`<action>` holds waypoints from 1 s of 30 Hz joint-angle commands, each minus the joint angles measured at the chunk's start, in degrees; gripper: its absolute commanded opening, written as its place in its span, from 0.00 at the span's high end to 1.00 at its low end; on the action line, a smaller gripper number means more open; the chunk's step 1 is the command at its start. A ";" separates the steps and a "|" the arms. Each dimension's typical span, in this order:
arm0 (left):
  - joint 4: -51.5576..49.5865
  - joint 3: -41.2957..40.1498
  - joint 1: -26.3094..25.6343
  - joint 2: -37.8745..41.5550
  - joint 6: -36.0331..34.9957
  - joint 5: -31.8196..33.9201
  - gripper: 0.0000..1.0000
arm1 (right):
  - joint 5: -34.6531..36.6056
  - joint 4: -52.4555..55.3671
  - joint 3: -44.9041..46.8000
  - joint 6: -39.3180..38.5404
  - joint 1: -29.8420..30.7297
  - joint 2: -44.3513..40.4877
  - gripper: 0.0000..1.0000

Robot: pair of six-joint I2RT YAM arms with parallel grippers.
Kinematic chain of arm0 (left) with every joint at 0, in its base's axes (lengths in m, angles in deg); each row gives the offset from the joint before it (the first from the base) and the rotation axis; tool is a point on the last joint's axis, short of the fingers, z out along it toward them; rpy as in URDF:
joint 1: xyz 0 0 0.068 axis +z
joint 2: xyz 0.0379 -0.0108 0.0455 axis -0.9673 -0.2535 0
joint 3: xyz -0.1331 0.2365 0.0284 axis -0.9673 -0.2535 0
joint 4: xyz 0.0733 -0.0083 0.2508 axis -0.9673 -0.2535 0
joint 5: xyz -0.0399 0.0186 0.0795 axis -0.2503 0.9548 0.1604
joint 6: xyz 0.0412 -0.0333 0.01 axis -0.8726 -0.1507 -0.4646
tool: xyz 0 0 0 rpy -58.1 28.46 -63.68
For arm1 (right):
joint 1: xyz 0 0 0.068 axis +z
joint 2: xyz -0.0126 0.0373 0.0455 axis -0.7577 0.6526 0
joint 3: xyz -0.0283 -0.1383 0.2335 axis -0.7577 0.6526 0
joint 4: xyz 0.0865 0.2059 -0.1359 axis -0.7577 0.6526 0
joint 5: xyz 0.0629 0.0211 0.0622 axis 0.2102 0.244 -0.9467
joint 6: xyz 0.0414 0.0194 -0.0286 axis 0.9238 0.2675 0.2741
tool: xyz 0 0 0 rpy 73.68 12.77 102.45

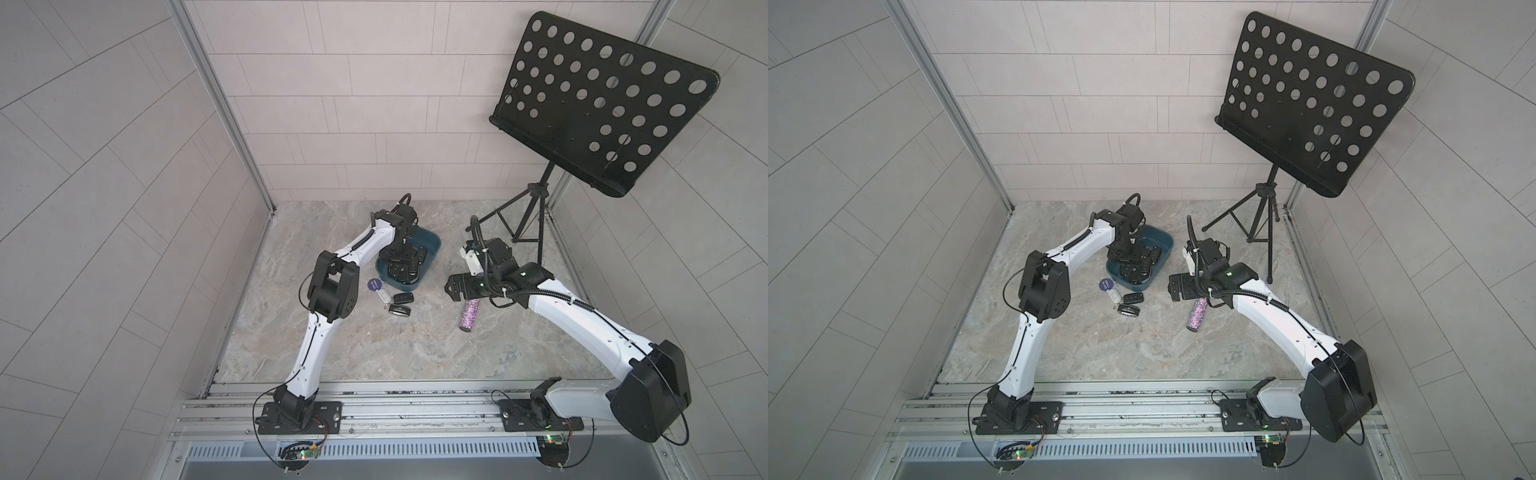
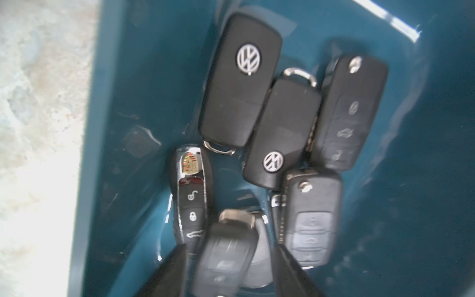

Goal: Place the car key into the storage box
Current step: Place the car key in the storage box.

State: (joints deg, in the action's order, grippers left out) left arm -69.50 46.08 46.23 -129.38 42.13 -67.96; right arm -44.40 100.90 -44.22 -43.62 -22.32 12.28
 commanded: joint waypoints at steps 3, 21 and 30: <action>-2.61 0.45 -0.47 5.69 2.11 -2.57 0.34 | -3.09 -2.89 1.91 -1.98 0.07 -0.34 0.00; 13.03 -42.61 6.12 39.71 15.63 -2.90 0.21 | -3.21 -4.37 -2.95 -7.70 11.06 13.18 0.03; 17.62 -59.21 13.89 51.81 19.23 -7.42 0.18 | 1.29 -3.59 -6.91 -11.09 18.25 21.00 0.03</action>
State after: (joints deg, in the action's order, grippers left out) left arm -54.22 -10.55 59.04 -80.55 59.05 -73.47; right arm -45.41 96.46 -49.49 -52.47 -5.34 31.91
